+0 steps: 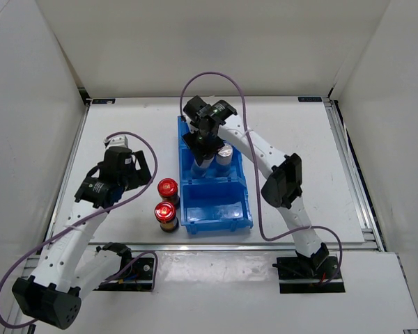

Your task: Organize the condiment bottles

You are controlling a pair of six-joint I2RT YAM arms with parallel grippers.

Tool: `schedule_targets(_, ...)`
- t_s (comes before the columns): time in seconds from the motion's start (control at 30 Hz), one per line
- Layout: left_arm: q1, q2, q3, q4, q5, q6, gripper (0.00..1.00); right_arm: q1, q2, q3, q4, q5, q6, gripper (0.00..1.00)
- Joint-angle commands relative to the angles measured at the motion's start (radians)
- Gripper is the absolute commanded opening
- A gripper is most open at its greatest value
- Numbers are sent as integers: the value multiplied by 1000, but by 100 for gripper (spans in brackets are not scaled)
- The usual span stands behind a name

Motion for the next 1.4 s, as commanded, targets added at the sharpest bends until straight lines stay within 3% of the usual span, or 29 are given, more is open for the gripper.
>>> schedule_targets(0.0,-2,3,-3,2,50,-2,100,-30,4,52,54,-32,17,19)
schedule_targets(0.13,-2,3,-24,2,76,-22,100,-30,16,41,54,-41,39,36)
schedule_targets(0.23,-2,3,-24,2,76,-22,100,-30,37,41,54,-71,39,58)
schedule_targets(0.4,-11,-7,-33,2,76,-22,100,-21,38,61,54,-84,48,75)
schedule_targets(0.53,-11,-7,-42,2,85,-22,100,-10,18,98,54,-52,59,98)
schedule_targets(0.8,-25,-26,-17,11,131,28,100,-10,-111,162,84,42,106,100)
schedule_targets(0.97,-60,-37,19,83,251,114,100,-10,-243,72,179,80,118,100)
schedule_targets(1.07,-69,-8,19,122,351,125,100,-10,-255,30,179,115,97,100)
schedule_targets(1.27,-99,50,-9,197,332,168,100,-10,-265,18,139,134,88,100)
schedule_targets(1.37,-123,96,-18,217,389,182,100,-10,-265,9,130,143,88,100)
